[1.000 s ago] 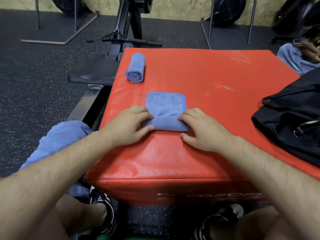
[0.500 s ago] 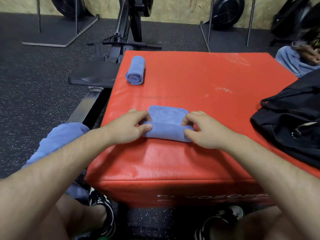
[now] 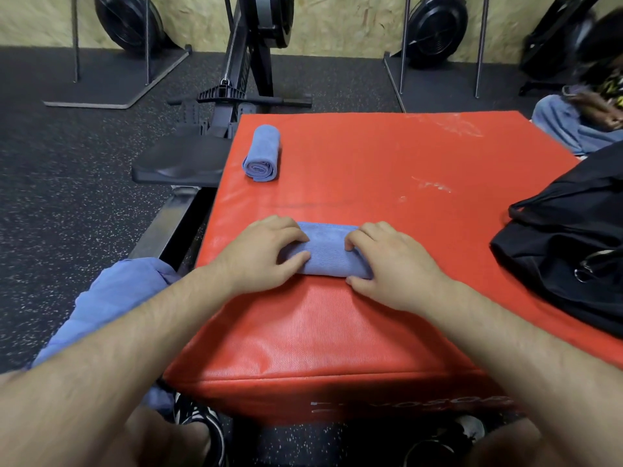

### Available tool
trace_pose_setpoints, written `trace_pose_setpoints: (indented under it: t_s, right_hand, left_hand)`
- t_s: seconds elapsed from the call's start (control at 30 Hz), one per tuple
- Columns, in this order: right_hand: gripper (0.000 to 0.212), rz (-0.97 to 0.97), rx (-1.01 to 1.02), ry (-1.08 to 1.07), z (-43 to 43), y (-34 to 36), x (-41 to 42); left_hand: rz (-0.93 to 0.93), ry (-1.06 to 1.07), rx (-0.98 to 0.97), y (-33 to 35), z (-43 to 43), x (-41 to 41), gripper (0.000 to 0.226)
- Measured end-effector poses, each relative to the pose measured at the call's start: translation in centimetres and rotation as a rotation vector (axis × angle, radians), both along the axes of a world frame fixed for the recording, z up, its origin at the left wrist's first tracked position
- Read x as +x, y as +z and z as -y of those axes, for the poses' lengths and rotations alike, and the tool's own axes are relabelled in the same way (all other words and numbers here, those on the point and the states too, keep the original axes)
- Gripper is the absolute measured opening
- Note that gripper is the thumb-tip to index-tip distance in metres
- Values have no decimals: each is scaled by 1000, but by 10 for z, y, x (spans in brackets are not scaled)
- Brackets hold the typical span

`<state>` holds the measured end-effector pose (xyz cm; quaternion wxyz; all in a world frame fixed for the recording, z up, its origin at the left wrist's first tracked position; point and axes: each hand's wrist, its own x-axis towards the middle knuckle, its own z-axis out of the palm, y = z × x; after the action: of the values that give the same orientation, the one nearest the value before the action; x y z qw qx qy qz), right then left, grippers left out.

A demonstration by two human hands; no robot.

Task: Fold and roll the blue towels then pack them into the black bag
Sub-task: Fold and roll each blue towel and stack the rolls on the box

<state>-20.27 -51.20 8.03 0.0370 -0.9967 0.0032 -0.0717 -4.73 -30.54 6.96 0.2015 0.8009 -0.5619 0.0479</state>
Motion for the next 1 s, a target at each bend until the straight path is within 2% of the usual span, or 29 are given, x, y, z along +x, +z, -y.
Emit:
trace_pose_setpoints:
  t_s: [0.1,0.2,0.3,0.37,0.47,0.57,0.63,0.67,0.73,0.8,0.83,0.93,1.0]
  right_hand:
    - [42,-44,11,-18,-2,1,6]
    - [42,-62,181,-104,2,3,11]
    - [44,-135,358,-160,10,4,14]
    - [38,-184,379,-144,15,6,15]
    - [33,-168,352,-101,20,10,17]
    - [5,-156,388,-118,24,10,20]
    - [6,-151,386,-131,26,9,25]
    - [8,-123,382,-132,27,8,28]
    - [25,-12,353,-97,23,10,31]
    - [26,58,272,-39,17,15,33]
    - [26,31,220,-18,14,17,33]
    - [51,-95,63,-17,15,15,36]
    - [62,-130,45,-27,19,8,42]
  left_hand:
    - [-21,13,67,-4,-1,7,61]
    - [-7,33,149,-5,0,11,75]
    - [-82,45,189,-3,3,10,73]
    - [-151,40,202,3,3,9,70]
    - [-279,28,161,8,0,7,50]
    - [-204,13,59,7,1,1,39]
    - [-149,-5,17,8,7,-3,38]
    - [-113,-15,14,8,10,-4,36]
    - [-44,-15,23,7,15,-3,31]
    - [-26,12,49,8,19,4,29]
    - [-20,20,79,7,21,8,31]
    - [8,11,208,-1,27,19,54]
    - [-5,14,248,-8,31,25,65]
